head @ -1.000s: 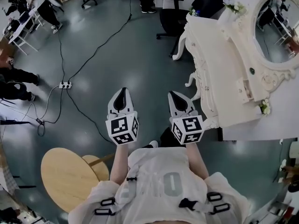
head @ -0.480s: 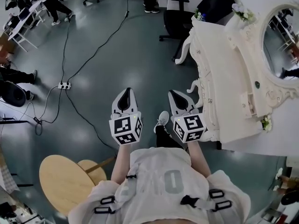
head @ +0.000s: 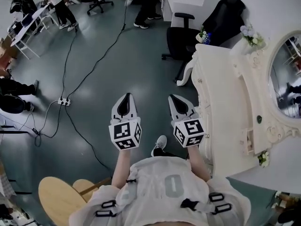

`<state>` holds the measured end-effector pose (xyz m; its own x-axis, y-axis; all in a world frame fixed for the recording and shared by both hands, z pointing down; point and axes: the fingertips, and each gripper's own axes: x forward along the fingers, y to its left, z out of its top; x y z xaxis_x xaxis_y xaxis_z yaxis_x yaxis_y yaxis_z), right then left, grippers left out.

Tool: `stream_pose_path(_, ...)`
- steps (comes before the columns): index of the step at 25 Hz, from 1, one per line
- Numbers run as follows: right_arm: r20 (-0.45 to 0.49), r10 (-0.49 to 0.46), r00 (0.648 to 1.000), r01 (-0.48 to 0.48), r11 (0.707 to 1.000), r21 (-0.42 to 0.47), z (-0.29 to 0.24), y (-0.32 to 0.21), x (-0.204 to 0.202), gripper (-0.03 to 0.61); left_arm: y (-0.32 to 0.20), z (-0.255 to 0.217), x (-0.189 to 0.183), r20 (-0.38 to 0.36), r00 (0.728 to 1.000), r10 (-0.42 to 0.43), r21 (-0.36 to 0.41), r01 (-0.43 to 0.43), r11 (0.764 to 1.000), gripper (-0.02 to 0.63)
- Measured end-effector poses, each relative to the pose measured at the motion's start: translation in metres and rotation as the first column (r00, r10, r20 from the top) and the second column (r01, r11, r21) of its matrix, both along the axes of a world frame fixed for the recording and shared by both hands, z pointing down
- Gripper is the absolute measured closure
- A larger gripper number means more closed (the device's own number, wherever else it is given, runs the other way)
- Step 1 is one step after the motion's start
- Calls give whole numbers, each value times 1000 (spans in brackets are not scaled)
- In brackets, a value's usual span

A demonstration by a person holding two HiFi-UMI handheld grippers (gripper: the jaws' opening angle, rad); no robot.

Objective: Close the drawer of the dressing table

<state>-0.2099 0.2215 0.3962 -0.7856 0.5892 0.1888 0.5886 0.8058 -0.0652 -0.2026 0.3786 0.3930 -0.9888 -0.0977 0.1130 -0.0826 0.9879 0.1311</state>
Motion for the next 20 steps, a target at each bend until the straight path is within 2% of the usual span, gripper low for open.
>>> stream_pose_path(4, 24, 63, 998, -63, 998, -9, -5, -34, -50, 569, -29, -9, -53, 22, 999, 42, -19, -42, 999, 594)
stream_pose_path(7, 28, 156, 987, -156, 988, -21, -4, -72, -72, 569, -64, -11, -82, 28, 993, 116, -31, -115, 993, 594)
stream_pose_path(11, 19, 326, 945, -325, 945, -45, -7, -133, -82, 569, -121, -14, -113, 23, 965, 260, -41, -259, 965, 594)
stream_pose_path(13, 17, 441, 897, -440, 897, -51, -9, -172, -76, 569, -160, -16, -127, 19, 931, 364, -47, -363, 931, 594)
stream_pose_path(17, 10, 651, 759, -649, 757, -67, -10, -258, -54, 569, -251, -19, -147, 27, 829, 559, -53, -557, 829, 594)
stream_pose_path(19, 20, 748, 663, -745, 662, -77, -11, -301, -36, 569, -303, -18, -152, 37, 753, 657, -58, -655, 754, 594)
stream_pose_path(20, 29, 800, 599, -796, 599, -80, -13, -321, -22, 569, -332, -19, -151, 43, 700, 713, -63, -710, 701, 594)
